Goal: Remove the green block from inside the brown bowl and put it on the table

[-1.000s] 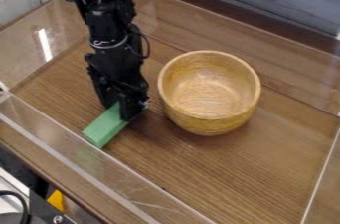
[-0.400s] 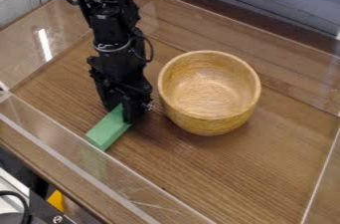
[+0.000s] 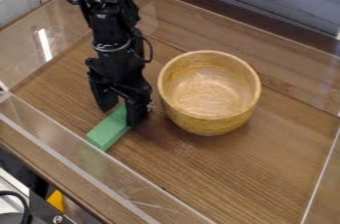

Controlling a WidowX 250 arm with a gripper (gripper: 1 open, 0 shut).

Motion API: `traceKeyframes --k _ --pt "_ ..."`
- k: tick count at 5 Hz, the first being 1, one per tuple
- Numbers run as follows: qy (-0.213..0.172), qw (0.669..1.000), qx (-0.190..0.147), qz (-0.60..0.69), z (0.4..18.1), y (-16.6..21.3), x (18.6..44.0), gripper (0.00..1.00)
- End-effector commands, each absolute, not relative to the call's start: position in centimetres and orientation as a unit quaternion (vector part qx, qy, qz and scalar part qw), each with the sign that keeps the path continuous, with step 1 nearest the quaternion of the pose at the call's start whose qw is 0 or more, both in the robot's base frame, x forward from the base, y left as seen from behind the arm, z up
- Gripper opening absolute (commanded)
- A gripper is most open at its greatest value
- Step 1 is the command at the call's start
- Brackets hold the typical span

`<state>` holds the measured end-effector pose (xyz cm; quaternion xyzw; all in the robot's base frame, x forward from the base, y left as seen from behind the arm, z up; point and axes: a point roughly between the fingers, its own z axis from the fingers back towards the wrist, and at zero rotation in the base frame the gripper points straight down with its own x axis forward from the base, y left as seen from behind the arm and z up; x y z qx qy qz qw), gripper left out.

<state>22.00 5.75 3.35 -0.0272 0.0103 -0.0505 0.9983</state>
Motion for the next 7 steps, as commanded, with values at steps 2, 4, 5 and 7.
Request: traceKeyframes --k 2,4,5,7 --pt "-0.02 0.999 -0.013 -0.034 6.1 6.6 22.9 1.0" --pt "-0.031 0.999 -0.006 -0.016 8.2 7.0 23.0 1.0" --pt "-0.038 0.999 -0.005 -0.004 9.4 7.2 22.9 1.0" --pt "-0.055 0.998 0.0 0.011 11.4 7.7 23.2 1.0"
